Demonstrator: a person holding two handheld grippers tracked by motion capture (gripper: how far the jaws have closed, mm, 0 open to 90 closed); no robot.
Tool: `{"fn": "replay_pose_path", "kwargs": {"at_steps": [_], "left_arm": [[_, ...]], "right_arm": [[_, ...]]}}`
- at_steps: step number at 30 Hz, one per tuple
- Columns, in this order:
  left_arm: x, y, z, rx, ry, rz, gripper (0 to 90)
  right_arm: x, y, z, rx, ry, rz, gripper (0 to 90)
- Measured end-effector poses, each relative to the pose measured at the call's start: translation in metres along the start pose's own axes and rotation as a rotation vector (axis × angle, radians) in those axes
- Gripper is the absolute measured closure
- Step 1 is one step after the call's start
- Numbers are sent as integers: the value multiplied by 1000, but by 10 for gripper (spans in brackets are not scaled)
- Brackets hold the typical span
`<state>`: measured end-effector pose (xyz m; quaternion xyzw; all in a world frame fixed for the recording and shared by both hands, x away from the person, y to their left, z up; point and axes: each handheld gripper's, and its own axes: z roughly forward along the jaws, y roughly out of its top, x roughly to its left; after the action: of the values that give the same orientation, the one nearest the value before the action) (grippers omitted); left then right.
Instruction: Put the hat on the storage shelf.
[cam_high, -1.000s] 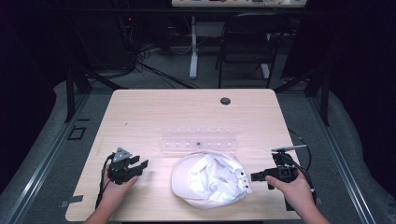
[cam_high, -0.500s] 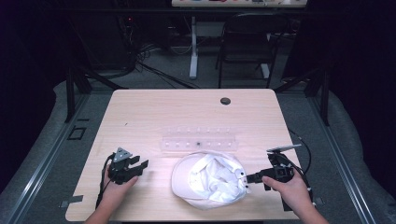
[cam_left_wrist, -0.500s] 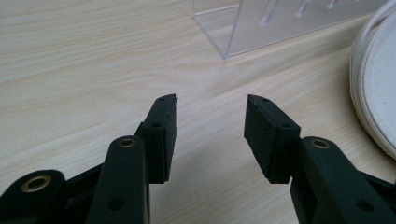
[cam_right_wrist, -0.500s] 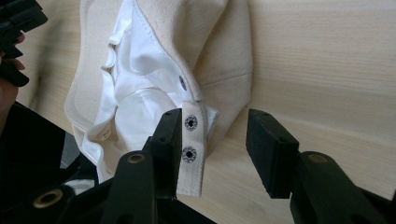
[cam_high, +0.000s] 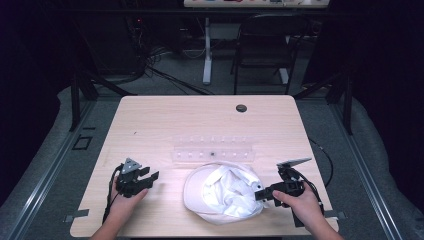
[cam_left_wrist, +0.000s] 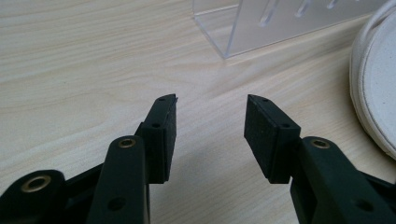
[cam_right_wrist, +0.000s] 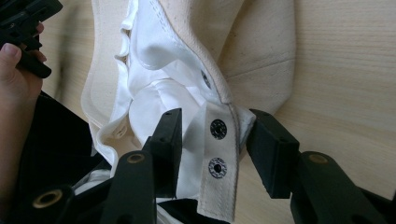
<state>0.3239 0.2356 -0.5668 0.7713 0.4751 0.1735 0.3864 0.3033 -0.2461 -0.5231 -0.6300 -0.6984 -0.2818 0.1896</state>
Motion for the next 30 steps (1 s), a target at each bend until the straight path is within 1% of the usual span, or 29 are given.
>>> {"fn": "replay_pose_path", "kwargs": {"at_steps": [1,2,3,6,7,8,9,10,13,14,15,16,17,18,19,20,21,22,24,25,26,27,28,30], "left_arm": [[0,0,0,-1,1,0,542],[0,0,0,-1,1,-1,542],[0,0,0,0,1,0,542],[0,0,0,-1,1,-4,541],[0,0,0,-1,1,-5,541],[0,0,0,3,1,1,540],[0,0,0,3,1,0,540],[0,0,1,2,0,-2,540],[0,0,1,0,0,-4,540],[0,0,0,0,1,-4,540],[0,0,0,0,1,-4,540],[0,0,1,0,1,-4,540],[0,0,1,0,1,-4,540],[0,0,1,0,1,-4,540],[0,0,0,1,1,-2,540],[0,0,1,1,2,-2,540],[0,0,0,2,2,-1,540],[0,0,1,2,2,-1,540],[0,0,1,2,3,-5,540],[0,0,1,1,3,-5,540],[0,0,0,1,2,-6,540],[0,0,0,1,2,-6,540],[0,0,0,1,2,-6,540],[0,0,0,0,4,-5,540]], "right_arm": [[1,0,2,0,8,19,566],[0,1,3,11,8,10,568],[1,0,4,14,6,21,573],[1,1,4,25,19,18,587],[1,1,4,28,28,4,592],[3,1,3,20,34,14,598],[4,1,1,25,28,12,602],[5,1,0,9,38,12,621],[8,2,-5,5,17,2,720],[10,2,-6,5,11,21,735],[10,3,-5,-12,13,18,743],[10,4,-7,16,7,1,750],[11,4,-7,21,14,17,755],[12,4,-6,8,12,30,758],[13,4,-5,7,2,32,761],[12,6,-7,39,1,8,763],[13,5,-5,21,-3,23,766],[13,6,-5,35,-8,11,768],[16,6,-3,20,-27,21,772],[16,8,-5,50,-36,-4,775],[19,7,-3,30,-45,16,777],[19,8,-3,32,-45,11,780],[20,9,-5,49,-52,-6,783],[23,9,-5,51,-67,0,788]]}}
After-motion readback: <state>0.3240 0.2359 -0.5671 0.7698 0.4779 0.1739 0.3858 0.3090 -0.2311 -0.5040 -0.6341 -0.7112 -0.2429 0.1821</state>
